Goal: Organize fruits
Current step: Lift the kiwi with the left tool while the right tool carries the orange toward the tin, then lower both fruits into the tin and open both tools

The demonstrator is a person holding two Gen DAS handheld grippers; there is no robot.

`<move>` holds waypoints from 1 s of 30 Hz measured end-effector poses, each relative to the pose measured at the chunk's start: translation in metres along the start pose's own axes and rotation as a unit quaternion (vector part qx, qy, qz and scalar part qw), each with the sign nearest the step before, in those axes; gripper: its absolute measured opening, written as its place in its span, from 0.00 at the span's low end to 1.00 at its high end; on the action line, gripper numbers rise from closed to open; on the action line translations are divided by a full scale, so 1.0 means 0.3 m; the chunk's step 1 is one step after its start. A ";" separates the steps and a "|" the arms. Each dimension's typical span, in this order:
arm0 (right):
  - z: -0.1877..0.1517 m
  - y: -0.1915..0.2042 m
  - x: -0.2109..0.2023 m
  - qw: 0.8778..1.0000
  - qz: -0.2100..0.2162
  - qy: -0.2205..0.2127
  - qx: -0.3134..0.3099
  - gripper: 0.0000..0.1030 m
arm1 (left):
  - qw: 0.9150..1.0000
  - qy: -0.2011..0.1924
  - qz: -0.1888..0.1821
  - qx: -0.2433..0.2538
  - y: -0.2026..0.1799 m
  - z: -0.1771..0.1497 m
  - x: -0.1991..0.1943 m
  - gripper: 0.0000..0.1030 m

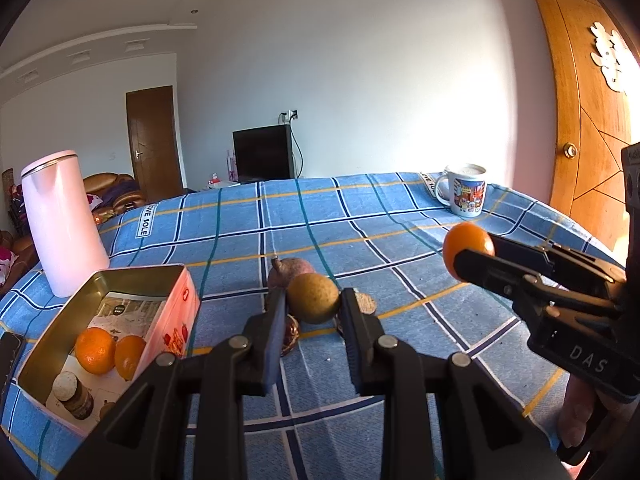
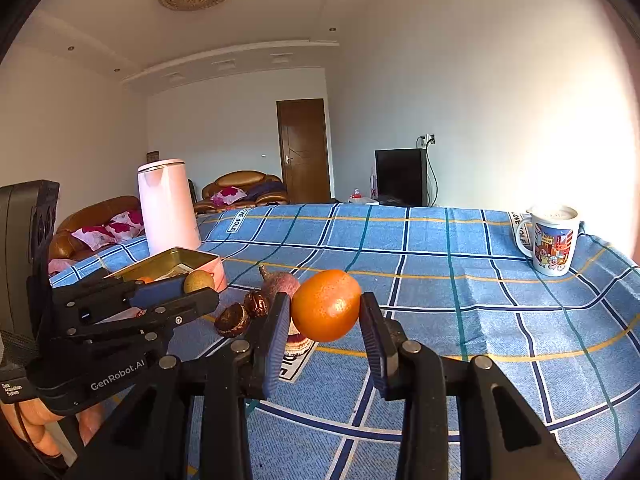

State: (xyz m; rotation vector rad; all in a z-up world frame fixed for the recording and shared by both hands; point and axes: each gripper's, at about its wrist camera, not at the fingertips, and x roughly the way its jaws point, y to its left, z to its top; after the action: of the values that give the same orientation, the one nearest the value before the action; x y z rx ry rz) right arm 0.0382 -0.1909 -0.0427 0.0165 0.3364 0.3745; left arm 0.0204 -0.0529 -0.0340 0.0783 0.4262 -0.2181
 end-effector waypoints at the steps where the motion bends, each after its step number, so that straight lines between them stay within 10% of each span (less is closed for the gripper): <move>1: 0.003 0.004 0.003 1.000 0.000 0.001 -0.001 0.36 | 1.000 0.000 -0.001 0.000 0.005 0.000 -0.002 0.28; 16: 0.088 0.193 0.065 0.999 0.033 0.012 -0.040 0.36 | 0.998 -0.007 0.024 -0.055 0.196 -0.008 -0.066 0.28; 30: 0.117 0.504 0.229 0.986 0.134 0.059 -0.083 0.36 | 0.983 -0.002 0.123 -0.139 0.569 -0.038 -0.110 0.28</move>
State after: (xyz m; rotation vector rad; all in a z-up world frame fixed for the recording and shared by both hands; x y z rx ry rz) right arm 0.0558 -0.0237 -0.0197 -0.1241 0.4205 0.6714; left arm 0.0251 0.1211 -0.0255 -0.1438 0.4362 0.0861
